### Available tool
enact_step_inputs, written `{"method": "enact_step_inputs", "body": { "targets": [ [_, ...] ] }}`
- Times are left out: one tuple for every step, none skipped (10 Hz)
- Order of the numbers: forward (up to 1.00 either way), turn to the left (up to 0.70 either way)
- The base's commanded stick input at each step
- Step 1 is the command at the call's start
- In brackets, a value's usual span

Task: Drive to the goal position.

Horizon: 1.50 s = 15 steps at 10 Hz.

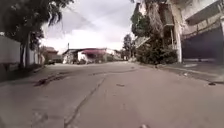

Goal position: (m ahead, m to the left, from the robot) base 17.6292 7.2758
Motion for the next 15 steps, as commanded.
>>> {"method": "enact_step_inputs", "body": {
  "targets": [
    [1.00, 0.00],
    [1.00, 0.00],
    [1.00, 0.00],
    [1.00, 0.00],
    [1.00, 0.00],
    [1.00, 0.00],
    [1.00, 0.27],
    [1.00, 0.37],
    [1.00, 0.40],
    [1.00, 0.40],
    [1.00, 0.40],
    [1.00, 0.40],
    [1.00, 0.40],
    [1.00, 0.00],
    [1.00, 0.00]
  ]
}}
